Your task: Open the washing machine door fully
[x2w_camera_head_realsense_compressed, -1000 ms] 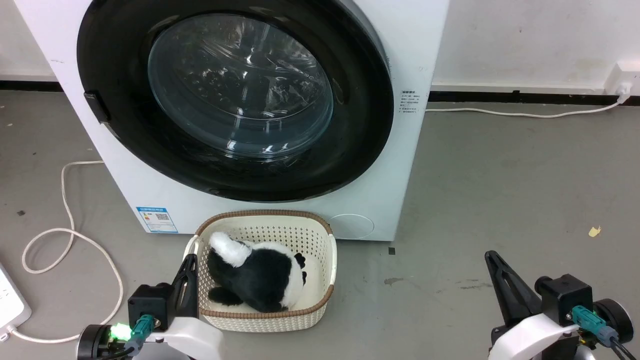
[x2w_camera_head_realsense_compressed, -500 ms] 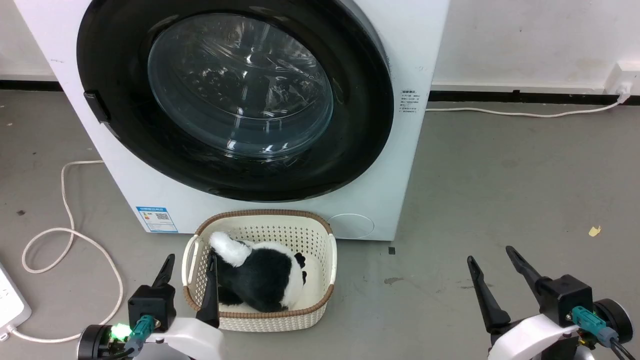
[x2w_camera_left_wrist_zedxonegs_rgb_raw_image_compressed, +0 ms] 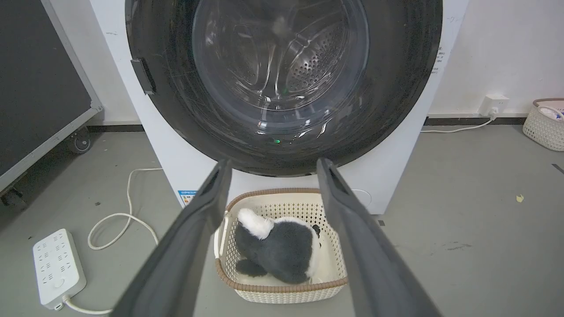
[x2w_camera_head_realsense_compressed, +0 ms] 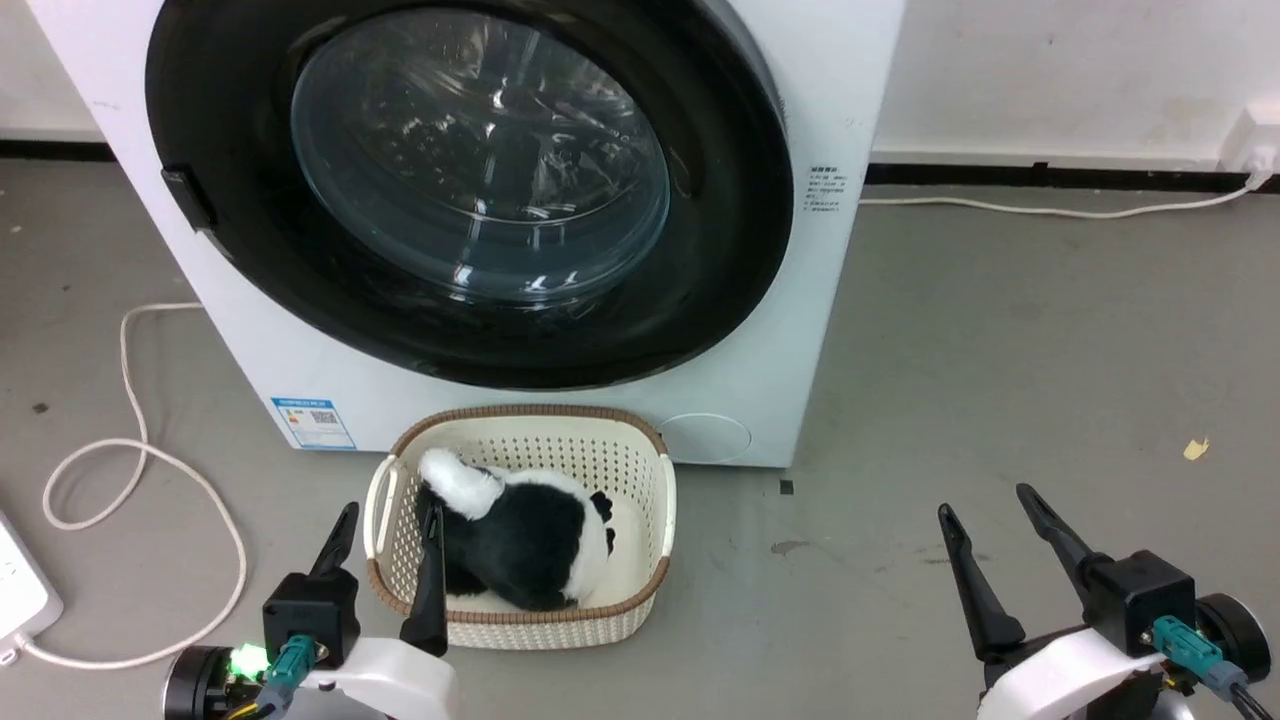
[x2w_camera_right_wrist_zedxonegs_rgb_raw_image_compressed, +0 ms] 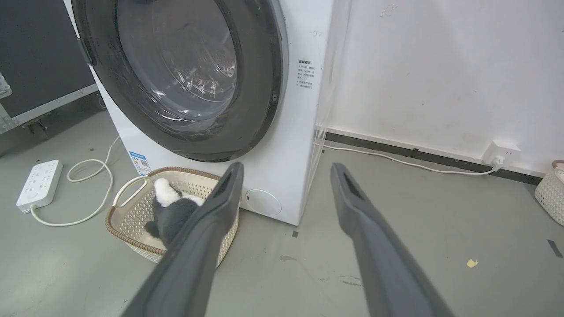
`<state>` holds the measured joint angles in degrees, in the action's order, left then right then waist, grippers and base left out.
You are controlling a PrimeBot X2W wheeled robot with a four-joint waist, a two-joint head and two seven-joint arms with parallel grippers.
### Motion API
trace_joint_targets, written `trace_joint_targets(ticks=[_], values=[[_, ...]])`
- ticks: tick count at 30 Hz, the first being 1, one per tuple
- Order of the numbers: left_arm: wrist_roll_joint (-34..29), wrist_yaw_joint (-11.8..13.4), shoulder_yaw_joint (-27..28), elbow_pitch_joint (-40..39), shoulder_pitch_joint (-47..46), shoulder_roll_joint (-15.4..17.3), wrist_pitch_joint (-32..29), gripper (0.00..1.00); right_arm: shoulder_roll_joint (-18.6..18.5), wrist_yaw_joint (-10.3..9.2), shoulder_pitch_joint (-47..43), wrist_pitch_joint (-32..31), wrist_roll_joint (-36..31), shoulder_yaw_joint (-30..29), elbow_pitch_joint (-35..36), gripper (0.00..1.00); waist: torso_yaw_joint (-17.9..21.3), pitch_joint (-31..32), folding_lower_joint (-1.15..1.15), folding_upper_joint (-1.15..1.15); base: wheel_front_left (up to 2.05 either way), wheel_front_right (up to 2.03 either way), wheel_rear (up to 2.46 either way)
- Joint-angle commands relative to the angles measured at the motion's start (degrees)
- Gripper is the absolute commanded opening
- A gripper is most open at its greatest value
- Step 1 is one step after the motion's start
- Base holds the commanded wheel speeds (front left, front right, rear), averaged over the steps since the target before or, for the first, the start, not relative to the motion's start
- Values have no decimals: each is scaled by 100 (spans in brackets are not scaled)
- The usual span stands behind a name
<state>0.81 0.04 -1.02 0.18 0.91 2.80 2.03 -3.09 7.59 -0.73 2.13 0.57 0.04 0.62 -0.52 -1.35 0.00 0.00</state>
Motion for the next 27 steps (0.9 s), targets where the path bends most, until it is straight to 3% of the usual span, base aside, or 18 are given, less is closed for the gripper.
trace_joint_targets(ticks=[1, 20, 21, 22, 23, 27], values=[[43, 38, -21, -40, -49, 1, 66, 100, 3, -2, 43, 57, 10, -18, 43, 100, -21, -58, 0, 0, 0, 0, 0], [158, 151, -220, -221, -364, 3, 281, 100, -410, -3, 827, 124, 267, 60, 125, 100, -211, -684, 0, 0, 0, 0, 0], [166, 157, -235, -224, -384, 3, 293, 100, -440, -3, 902, 105, 313, 72, 120, 80, -224, -719, 0, 0, 0, 0, 0], [173, 162, -249, -228, -402, 3, 305, 100, -470, -3, 975, 88, 359, 78, 117, 20, -239, -751, 0, 0, 0, 0, 0], [180, 167, -264, -230, -418, 3, 317, 100, -498, -3, 1046, 72, 414, 83, 115, 0, -255, -782, 0, 0, 0, 0, 0], [202, 187, -309, -242, -477, 3, 365, 100, -545, -4, 1339, -19, 753, 48, 75, 0, -326, -890, 0, 0, 0, 0, 0]])
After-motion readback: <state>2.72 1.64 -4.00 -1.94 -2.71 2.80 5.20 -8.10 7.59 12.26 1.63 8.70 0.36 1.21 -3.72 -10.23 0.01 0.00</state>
